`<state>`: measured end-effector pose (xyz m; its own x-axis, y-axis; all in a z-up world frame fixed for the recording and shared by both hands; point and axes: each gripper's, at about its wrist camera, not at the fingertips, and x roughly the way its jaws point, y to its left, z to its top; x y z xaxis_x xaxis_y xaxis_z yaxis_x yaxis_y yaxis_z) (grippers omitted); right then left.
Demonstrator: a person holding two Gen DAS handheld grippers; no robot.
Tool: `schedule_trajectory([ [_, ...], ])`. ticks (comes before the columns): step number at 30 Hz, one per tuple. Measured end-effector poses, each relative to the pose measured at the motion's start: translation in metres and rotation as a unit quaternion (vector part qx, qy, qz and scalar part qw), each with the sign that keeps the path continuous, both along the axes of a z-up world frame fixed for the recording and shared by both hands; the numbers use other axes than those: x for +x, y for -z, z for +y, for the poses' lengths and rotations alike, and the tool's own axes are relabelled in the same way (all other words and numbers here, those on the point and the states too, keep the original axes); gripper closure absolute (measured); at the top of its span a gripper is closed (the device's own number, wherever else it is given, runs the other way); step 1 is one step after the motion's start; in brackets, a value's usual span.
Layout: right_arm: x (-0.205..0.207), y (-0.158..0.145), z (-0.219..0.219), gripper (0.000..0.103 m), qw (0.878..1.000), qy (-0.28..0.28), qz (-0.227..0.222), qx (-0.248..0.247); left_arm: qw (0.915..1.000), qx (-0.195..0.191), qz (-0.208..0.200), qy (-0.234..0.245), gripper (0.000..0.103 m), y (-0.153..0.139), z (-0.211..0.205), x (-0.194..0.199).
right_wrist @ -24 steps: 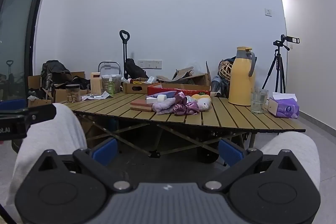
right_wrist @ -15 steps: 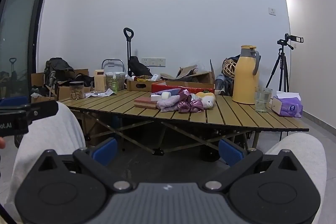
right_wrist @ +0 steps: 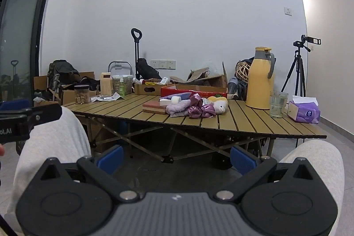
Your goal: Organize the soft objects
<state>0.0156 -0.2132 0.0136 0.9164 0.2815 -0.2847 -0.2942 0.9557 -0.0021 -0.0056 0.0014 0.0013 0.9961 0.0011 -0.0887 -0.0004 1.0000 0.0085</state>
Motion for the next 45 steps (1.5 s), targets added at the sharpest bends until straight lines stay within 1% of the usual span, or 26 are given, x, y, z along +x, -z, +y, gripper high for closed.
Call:
schedule_trajectory([
  [45, 0.0018, -0.0004, 0.0002, 0.0, 1.0, 0.002, 0.004, 0.001, 1.0, 0.002, -0.002, 0.001, 0.0, -0.0022, 0.0002, -0.0007],
])
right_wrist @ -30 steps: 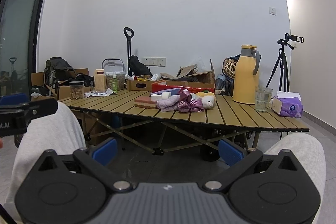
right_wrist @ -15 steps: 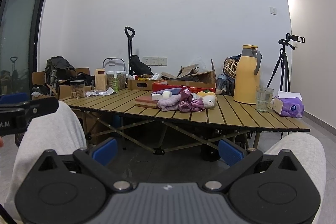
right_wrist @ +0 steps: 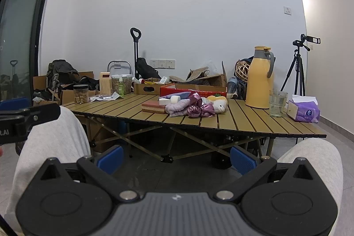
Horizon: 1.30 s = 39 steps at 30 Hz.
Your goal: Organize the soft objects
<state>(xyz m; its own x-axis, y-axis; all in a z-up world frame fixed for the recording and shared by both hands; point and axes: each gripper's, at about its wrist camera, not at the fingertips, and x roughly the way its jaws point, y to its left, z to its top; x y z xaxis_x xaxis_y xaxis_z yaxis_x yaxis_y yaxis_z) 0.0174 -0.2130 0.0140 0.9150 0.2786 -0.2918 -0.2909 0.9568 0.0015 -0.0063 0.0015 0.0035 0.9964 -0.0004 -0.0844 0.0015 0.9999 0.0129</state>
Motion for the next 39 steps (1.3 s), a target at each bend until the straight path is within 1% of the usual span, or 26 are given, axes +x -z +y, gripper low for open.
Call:
schedule_trajectory([
  [17, 0.002, 0.001, 0.002, 0.0, 1.0, -0.003, 0.004, -0.002, 1.0, 0.0, 0.0, 0.002, 0.0, 0.0, -0.001, 0.0],
  [27, 0.005, -0.001, 0.002, 0.0, 1.0, -0.002, -0.002, -0.005, 1.0, 0.001, 0.0, 0.007, 0.0, 0.001, -0.002, 0.001],
  [33, 0.013, 0.0, 0.001, 0.0, 1.0, 0.001, 0.005, -0.004, 1.0, 0.001, 0.005, 0.008, 0.0, 0.001, 0.0, 0.011],
  [37, 0.026, -0.006, -0.001, 0.0, 1.0, 0.008, -0.005, -0.002, 1.0, 0.0, 0.006, -0.001, 0.0, -0.004, 0.003, 0.028],
  [39, 0.039, -0.009, -0.003, 0.0, 1.0, 0.013, -0.008, -0.002, 0.9999, -0.002, 0.009, -0.005, 0.0, -0.007, 0.006, 0.043],
])
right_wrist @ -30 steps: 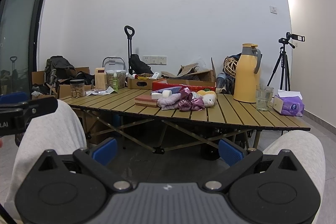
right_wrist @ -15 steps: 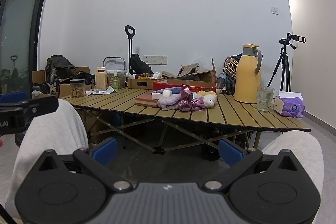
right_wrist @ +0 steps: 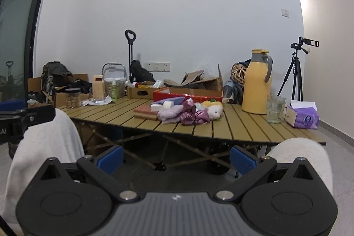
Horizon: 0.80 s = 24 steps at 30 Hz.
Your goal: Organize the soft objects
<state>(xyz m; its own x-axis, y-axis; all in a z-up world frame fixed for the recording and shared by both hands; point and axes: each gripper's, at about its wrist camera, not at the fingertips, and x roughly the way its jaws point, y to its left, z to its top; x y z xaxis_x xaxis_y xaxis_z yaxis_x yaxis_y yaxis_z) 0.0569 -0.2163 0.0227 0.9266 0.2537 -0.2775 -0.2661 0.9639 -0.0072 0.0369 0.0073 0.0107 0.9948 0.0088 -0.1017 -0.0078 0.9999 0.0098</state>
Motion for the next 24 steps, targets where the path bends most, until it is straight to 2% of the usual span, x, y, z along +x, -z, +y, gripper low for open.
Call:
schedule_trajectory([
  [5, 0.045, -0.002, -0.003, 0.0, 1.0, 0.015, 0.003, -0.002, 0.9998, -0.011, 0.017, 0.0, 0.0, -0.003, 0.009, 0.049],
  [13, 0.138, -0.001, -0.003, 0.0, 0.999, 0.034, 0.018, 0.001, 0.9994, -0.006, 0.035, 0.002, 0.0, -0.004, 0.016, 0.143],
  [18, 0.195, 0.005, 0.006, 0.0, 0.999, 0.033, 0.019, 0.005, 0.995, -0.035, 0.093, 0.005, 0.0, 0.002, 0.03, 0.21],
  [24, 0.268, 0.021, 0.016, 0.0, 0.999, 0.03, 0.038, 0.003, 0.9938, -0.026, 0.108, 0.008, 0.0, 0.012, 0.038, 0.277],
])
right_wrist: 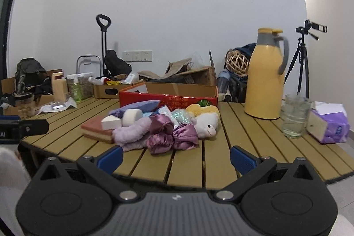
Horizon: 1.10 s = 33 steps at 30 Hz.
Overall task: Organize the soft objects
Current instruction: 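Grasp the white foam wedge with the left tool while the right tool grasps the white foam cylinder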
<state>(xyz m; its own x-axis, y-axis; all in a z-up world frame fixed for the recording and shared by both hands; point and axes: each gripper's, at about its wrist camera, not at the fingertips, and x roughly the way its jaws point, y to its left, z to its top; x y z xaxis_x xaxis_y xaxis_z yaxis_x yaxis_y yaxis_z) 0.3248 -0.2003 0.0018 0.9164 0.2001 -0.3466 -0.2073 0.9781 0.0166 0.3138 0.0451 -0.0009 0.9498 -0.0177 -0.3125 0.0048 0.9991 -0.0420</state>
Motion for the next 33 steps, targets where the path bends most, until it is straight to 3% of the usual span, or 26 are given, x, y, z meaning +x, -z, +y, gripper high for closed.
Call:
schedule_trajectory([
  [4, 0.045, 0.005, 0.002, 0.0, 1.0, 0.008, 0.018, 0.018, 0.9998, 0.006, 0.0, 0.02, 0.003, 0.003, -0.004, 0.04],
  [9, 0.086, 0.01, 0.007, 0.004, 0.999, 0.0, 0.029, 0.029, 0.9993, 0.015, 0.011, 0.032, 0.014, 0.009, -0.012, 0.09],
  [12, 0.099, 0.009, 0.015, 0.009, 0.999, -0.013, 0.024, 0.027, 0.9991, 0.012, 0.019, 0.036, 0.017, 0.014, -0.014, 0.115],
  [18, 0.132, -0.002, 0.024, 0.01, 0.999, -0.034, 0.007, 0.022, 0.997, 0.001, 0.06, 0.049, 0.03, 0.029, -0.017, 0.157],
  [21, 0.153, -0.005, 0.028, 0.016, 0.999, -0.035, 0.015, 0.02, 0.9956, -0.006, 0.074, 0.058, 0.047, 0.035, -0.018, 0.167],
  [22, 0.158, -0.006, 0.028, 0.018, 0.999, -0.038, 0.016, 0.022, 0.9951, -0.009, 0.076, 0.062, 0.06, 0.036, -0.018, 0.169],
  [23, 0.163, -0.007, 0.03, 0.02, 0.999, -0.043, 0.018, 0.025, 0.9941, -0.016, 0.081, 0.071, 0.065, 0.037, -0.017, 0.172],
  [26, 0.167, -0.006, 0.039, 0.023, 0.997, -0.064, 0.025, 0.025, 0.994, -0.022, 0.08, 0.07, 0.067, 0.037, -0.014, 0.174],
  [28, 0.165, -0.001, 0.046, 0.036, 0.996, -0.084, 0.032, 0.03, 0.9937, -0.029, 0.082, 0.07, 0.067, 0.034, -0.012, 0.175],
  [30, 0.166, -0.003, 0.056, 0.042, 0.994, -0.103, 0.025, 0.028, 0.9941, -0.044, 0.077, 0.064, 0.067, 0.029, -0.006, 0.174],
  [33, 0.176, -0.008, 0.076, 0.045, 0.99, -0.135, 0.03, 0.017, 0.996, -0.049, 0.062, 0.04, 0.067, 0.022, 0.004, 0.174],
])
